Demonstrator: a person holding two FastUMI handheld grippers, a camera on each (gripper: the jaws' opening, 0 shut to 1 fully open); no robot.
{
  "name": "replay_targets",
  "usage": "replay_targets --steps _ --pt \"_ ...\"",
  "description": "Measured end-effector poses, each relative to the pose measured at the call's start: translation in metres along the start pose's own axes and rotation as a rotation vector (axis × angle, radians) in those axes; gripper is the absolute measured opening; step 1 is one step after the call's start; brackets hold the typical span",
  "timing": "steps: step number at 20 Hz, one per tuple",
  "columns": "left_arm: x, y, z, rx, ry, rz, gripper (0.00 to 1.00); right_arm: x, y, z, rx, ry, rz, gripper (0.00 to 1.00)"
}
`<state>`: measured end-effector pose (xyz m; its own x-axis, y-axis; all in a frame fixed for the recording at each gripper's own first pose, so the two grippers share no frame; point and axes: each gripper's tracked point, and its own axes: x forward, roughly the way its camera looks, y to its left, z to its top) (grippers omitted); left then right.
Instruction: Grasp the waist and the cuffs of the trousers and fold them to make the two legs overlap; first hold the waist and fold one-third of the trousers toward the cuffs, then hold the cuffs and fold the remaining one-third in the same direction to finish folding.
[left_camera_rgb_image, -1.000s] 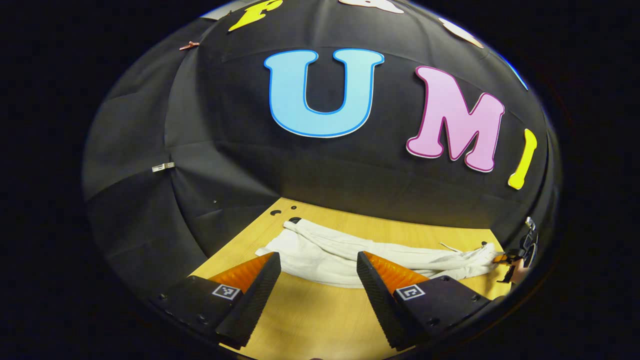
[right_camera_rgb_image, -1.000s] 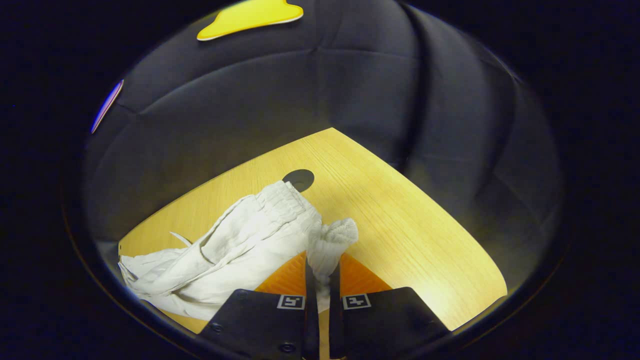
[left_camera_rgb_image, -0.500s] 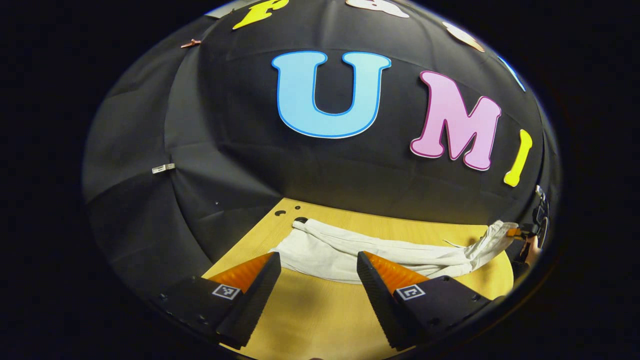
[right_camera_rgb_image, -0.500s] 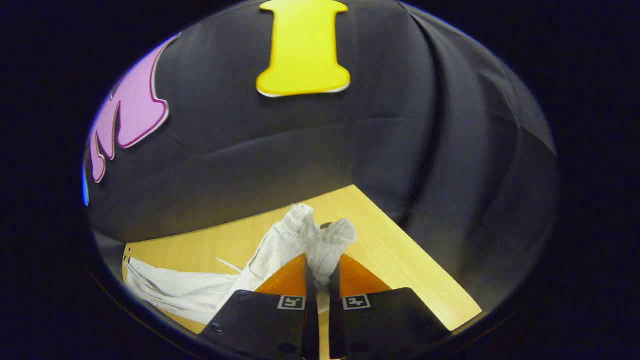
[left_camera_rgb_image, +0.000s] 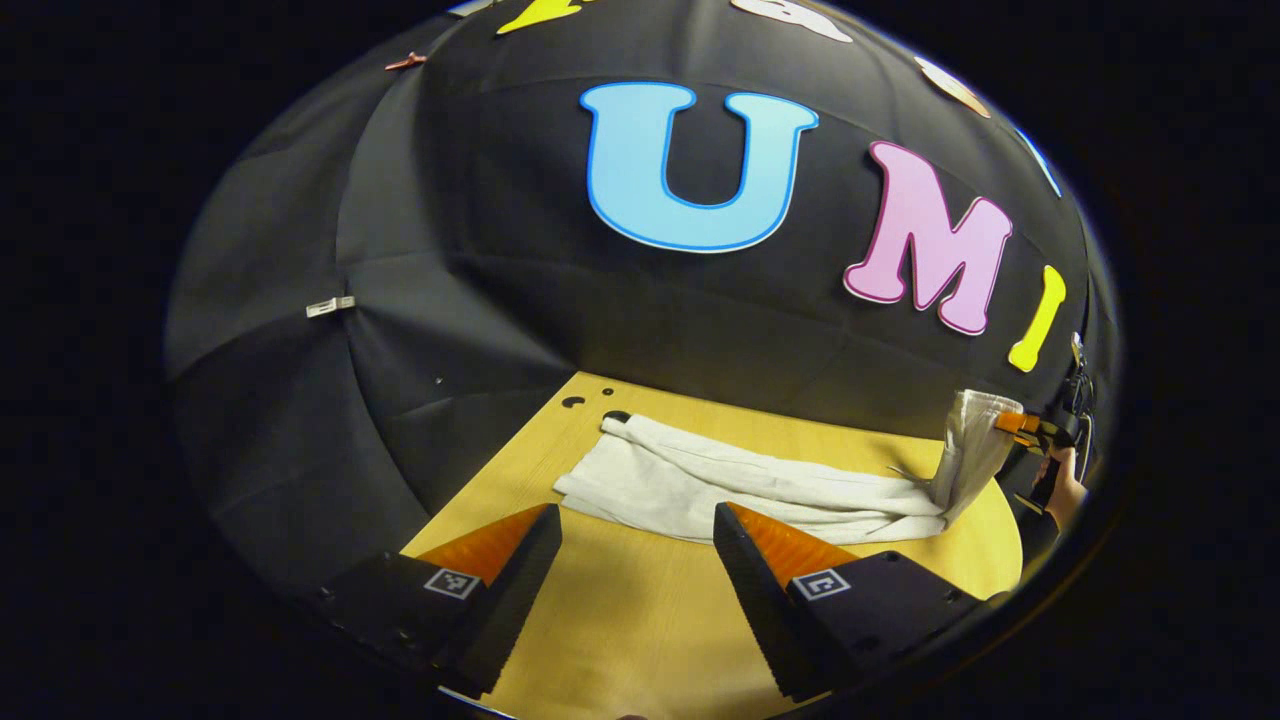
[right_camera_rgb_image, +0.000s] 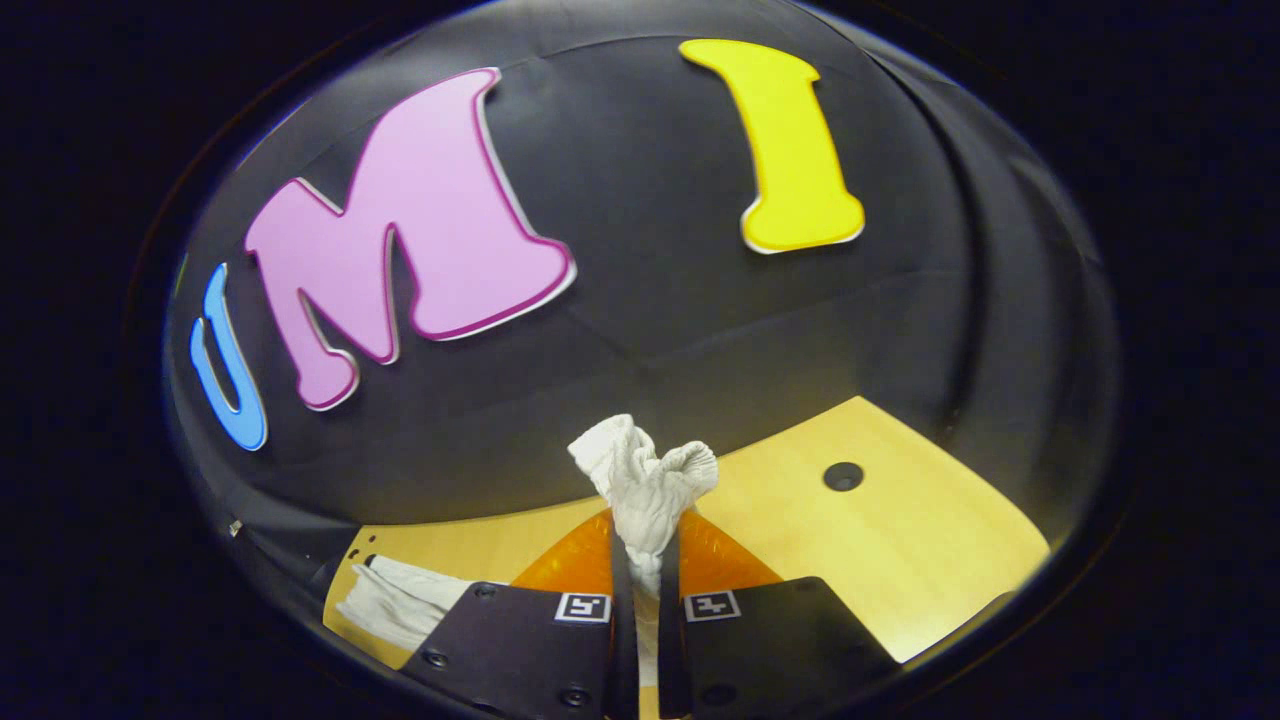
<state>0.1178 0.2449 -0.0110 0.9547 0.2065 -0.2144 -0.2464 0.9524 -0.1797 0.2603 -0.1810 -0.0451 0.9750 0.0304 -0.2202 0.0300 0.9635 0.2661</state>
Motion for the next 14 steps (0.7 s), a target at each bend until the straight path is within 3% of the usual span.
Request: replay_targets --steps 6,14 --pt "0.0 0.024 -0.021 -0.004 0.053 0.015 0.97 0.008 -0.005 0.0 0.008 0.082 0.088 0.12" --pt "-0.002 0.041 -0.061 0.011 0.125 0.029 0.97 0.008 -0.012 0.009 0.045 0.193 0.103 0.12"
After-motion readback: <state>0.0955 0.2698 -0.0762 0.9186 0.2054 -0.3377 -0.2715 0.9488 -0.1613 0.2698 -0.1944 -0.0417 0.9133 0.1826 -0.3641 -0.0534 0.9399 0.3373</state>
